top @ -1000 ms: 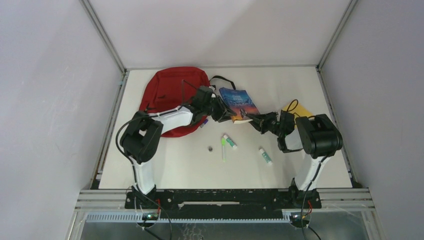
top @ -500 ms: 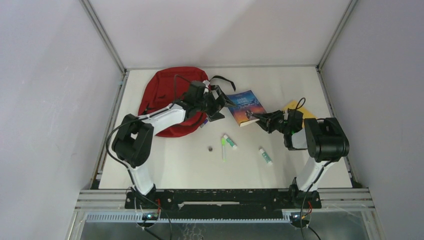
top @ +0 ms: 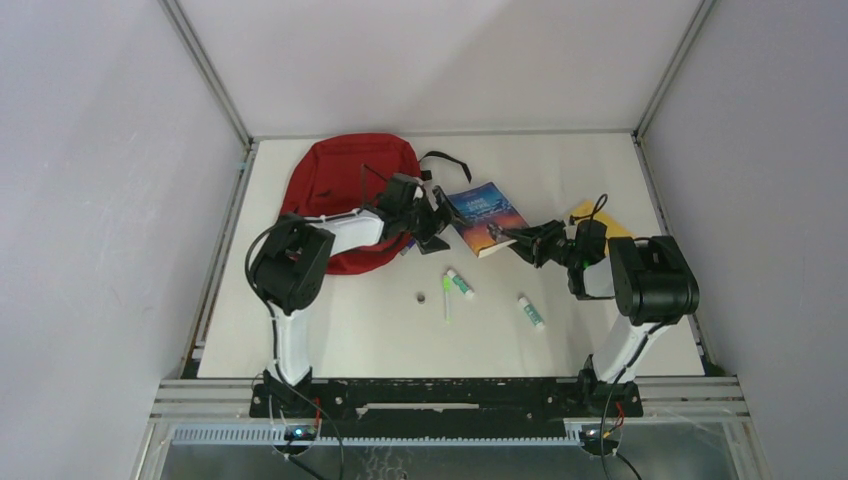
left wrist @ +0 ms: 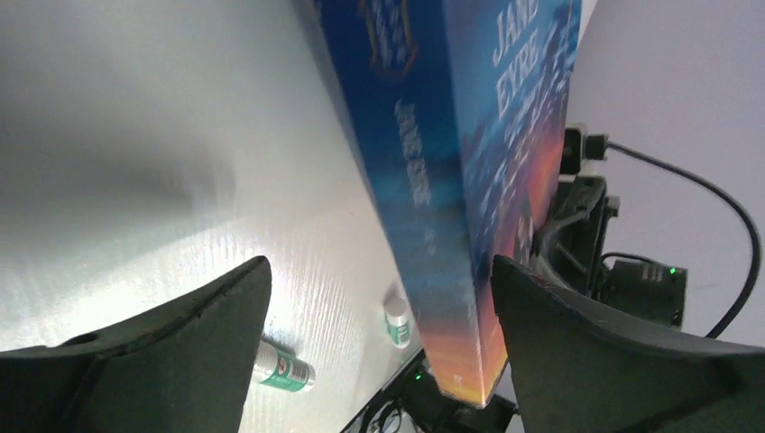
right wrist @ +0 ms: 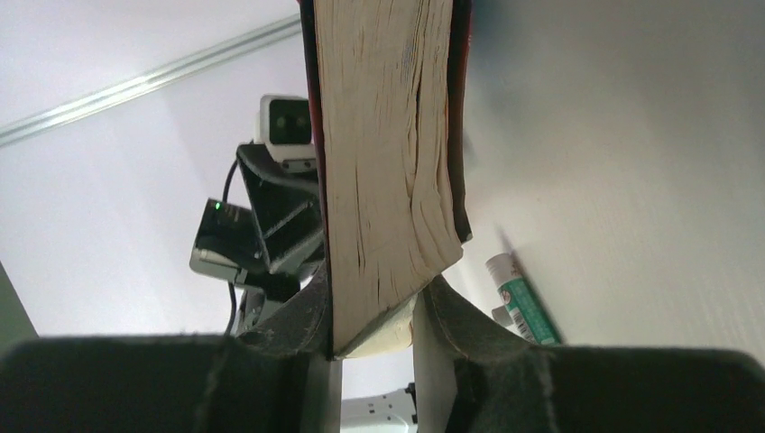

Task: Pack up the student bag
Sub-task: Pick up the book from the center of the board.

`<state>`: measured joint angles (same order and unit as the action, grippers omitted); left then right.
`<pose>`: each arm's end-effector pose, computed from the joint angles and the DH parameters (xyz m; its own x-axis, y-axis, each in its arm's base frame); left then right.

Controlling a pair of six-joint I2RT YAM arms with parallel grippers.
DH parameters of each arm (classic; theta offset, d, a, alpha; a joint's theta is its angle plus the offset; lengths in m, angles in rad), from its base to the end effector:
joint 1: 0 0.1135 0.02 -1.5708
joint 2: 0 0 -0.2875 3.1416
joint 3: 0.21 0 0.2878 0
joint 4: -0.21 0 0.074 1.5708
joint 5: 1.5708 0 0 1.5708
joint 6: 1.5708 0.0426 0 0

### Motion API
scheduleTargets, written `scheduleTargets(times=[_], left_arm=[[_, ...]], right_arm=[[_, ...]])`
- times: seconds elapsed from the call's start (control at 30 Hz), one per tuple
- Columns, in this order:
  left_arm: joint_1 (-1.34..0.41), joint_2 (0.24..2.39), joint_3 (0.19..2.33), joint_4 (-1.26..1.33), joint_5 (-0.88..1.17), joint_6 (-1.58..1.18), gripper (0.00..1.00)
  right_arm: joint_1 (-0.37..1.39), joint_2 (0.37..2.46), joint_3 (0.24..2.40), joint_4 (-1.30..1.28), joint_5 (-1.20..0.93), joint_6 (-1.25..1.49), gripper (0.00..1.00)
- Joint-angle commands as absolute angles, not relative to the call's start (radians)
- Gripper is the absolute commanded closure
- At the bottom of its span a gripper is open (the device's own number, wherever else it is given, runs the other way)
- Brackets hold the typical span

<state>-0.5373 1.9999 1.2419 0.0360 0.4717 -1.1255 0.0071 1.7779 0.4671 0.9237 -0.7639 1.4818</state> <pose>0.3933 -0.2568 0.1510 -0.9204 -0.3874 -0.0522 -0.1898 0.5597 -0.8067 0.3063 0.0316 0.0987 -0.6767 0.7145 0.1778 0.3186 0.0664 0.9456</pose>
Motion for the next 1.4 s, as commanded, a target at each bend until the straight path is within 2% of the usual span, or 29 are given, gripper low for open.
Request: scheduleTargets(times=[0.0, 0.1, 0.23, 0.27, 0.3, 0.33, 0.4, 0.43, 0.47, 0.6, 0.73, 1.07, 1.37], left_arm=[[-0.498, 2.006, 1.342, 0.061, 0.453, -1.143, 0.11], [-0.500, 2.036, 1.384, 0.060, 0.462, -1.160, 0.32], [-0.506, 2.026, 1.407, 0.058, 0.456, -1.165, 0.83], [-0.506, 2.015, 1.406, 0.057, 0.456, -1.167, 0.98], [-0.506, 2.003, 1.403, 0.056, 0.464, -1.184, 1.00], [-0.507, 1.983, 1.391, 0.070, 0.472, -1.195, 1.00], [-0.511, 1.923, 1.336, 0.145, 0.458, -1.255, 1.00], [-0.511, 1.890, 1.295, 0.213, 0.447, -1.290, 1.00], [-0.511, 1.860, 1.256, 0.284, 0.435, -1.334, 1.00], [-0.511, 1.800, 1.166, 0.527, 0.423, -1.482, 1.00], [-0.511, 1.773, 1.122, 0.675, 0.402, -1.559, 1.00], [-0.507, 1.725, 1.082, 0.781, 0.368, -1.594, 1.00], [-0.500, 1.699, 1.127, 0.776, 0.353, -1.573, 1.00]], right_arm=[[0.007, 1.709, 0.538, 1.050, -0.895, 1.469, 1.00], [0.008, 1.694, 0.559, 0.926, -0.920, 1.392, 1.00], [-0.025, 1.650, 0.575, 0.784, -0.916, 1.301, 1.00], [-0.031, 1.636, 0.586, 0.730, -0.913, 1.277, 0.94], [-0.039, 1.621, 0.594, 0.692, -0.908, 1.253, 0.78], [-0.048, 1.602, 0.600, 0.656, -0.902, 1.235, 0.57], [-0.065, 1.556, 0.603, 0.583, -0.881, 1.200, 0.29], [-0.072, 1.528, 0.603, 0.541, -0.868, 1.186, 0.12], [-0.076, 1.501, 0.603, 0.503, -0.852, 1.172, 0.04], [-0.076, 1.395, 0.588, 0.376, -0.808, 1.146, 0.00], [-0.069, 1.308, 0.536, 0.397, -0.785, 1.204, 0.00], [-0.013, 1.245, 0.484, 0.470, -0.754, 1.346, 0.00], [0.047, 1.115, 0.406, 0.485, -0.695, 1.518, 0.00]])
